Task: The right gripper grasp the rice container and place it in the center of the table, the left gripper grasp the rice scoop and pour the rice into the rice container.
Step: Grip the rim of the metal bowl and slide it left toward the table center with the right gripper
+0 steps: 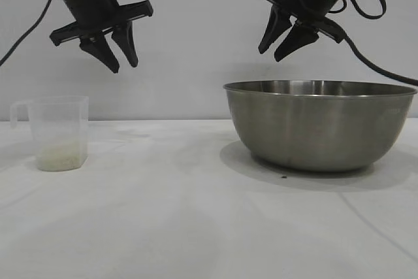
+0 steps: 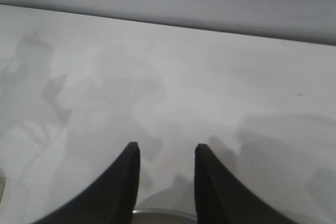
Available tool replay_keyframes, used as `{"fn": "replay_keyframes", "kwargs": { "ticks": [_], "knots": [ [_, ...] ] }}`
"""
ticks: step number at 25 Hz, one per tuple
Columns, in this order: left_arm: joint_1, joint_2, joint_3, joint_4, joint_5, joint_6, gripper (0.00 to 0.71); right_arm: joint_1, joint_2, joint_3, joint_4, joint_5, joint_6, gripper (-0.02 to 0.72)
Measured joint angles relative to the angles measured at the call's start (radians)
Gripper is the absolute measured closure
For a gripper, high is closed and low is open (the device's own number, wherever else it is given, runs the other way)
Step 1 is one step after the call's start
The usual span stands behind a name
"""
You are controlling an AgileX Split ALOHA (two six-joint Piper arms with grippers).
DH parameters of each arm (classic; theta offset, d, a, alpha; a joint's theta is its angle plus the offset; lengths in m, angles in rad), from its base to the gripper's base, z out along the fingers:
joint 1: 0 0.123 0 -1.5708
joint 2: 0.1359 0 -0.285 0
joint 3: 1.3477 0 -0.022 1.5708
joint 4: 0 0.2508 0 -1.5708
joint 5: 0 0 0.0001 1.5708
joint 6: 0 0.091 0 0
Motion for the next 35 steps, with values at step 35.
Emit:
{"fn": "replay_keyframes", "kwargs": {
  "ticks": [35],
  "knots": [
    [-0.001, -0.501, 0.749, -0.001, -0.582, 0.145, 0.495, -0.099, -0.57, 0.746, 0.333, -0.372, -0.491, 0.455]
  ]
}}
